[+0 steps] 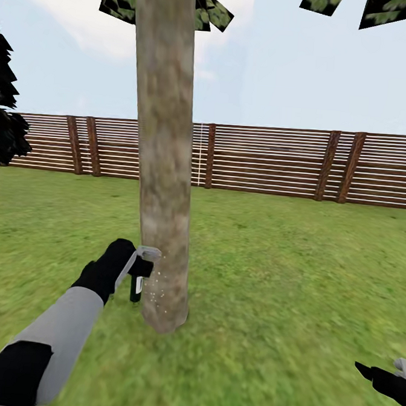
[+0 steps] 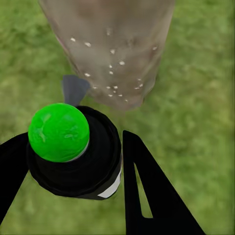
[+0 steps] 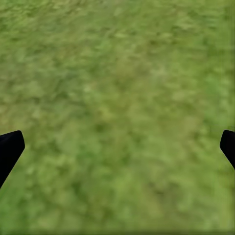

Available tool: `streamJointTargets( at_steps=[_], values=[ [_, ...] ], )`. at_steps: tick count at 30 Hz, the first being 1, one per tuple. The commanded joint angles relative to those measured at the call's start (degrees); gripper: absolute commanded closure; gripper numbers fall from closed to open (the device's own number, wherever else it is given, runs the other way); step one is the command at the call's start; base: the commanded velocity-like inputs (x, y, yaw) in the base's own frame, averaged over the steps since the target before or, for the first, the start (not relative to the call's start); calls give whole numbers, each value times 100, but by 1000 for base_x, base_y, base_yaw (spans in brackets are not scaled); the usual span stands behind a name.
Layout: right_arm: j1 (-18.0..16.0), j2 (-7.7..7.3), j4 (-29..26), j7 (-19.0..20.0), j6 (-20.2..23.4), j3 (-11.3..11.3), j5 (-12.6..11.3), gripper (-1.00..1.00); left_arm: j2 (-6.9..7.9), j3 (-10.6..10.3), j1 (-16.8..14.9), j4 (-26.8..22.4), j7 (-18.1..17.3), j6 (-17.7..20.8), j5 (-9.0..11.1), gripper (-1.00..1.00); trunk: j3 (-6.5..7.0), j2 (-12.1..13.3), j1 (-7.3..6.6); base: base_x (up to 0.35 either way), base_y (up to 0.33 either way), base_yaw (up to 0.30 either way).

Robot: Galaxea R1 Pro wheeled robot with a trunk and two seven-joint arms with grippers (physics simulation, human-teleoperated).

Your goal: In the garden, pick up the pesticide atomizer on the floor and spray pesticide onto both trees until each tree trunk is fully covered.

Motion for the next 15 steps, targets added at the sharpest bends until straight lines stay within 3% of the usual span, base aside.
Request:
streamJointTargets(
  at_steps=[1,15],
  values=[
    [0,0,0,0,0,0,1,-100,0,0,-94,5,-3,4,0,100,0,0,0,0,0,-2],
    [0,-3,0,-9,-6,-15,-2,-100,0,0,-1254,257,-28,55,10,100,0,0,0,0,0,0]
  ],
)
